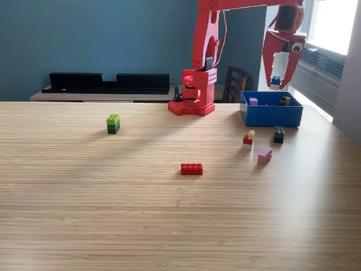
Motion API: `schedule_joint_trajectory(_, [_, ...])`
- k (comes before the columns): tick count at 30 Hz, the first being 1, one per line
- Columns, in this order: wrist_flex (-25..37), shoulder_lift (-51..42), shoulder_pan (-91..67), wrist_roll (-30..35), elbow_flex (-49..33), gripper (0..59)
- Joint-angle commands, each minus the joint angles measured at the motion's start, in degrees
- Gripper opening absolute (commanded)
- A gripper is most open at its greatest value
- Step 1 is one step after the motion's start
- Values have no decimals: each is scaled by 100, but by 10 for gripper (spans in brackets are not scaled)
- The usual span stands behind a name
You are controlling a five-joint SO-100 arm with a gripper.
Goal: Grasp a lego block and put it in the bin.
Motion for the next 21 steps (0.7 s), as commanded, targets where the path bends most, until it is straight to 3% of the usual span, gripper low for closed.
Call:
schedule_joint_trajectory(1, [264, 299, -861, -211, 167, 0])
schedule_joint_trajectory(5, [264, 299, -1090, -387, 369, 3])
schedule_joint_trajectory(9, [264, 299, -1081, -571, 378, 244])
schedule_joint_trajectory(12, [264, 299, -1072, -571, 246, 312])
schedule_joint_trajectory(16, [264, 299, -1037, -598, 35, 299])
schedule_joint_trajectory(21, [264, 299, -510, -396, -352, 162])
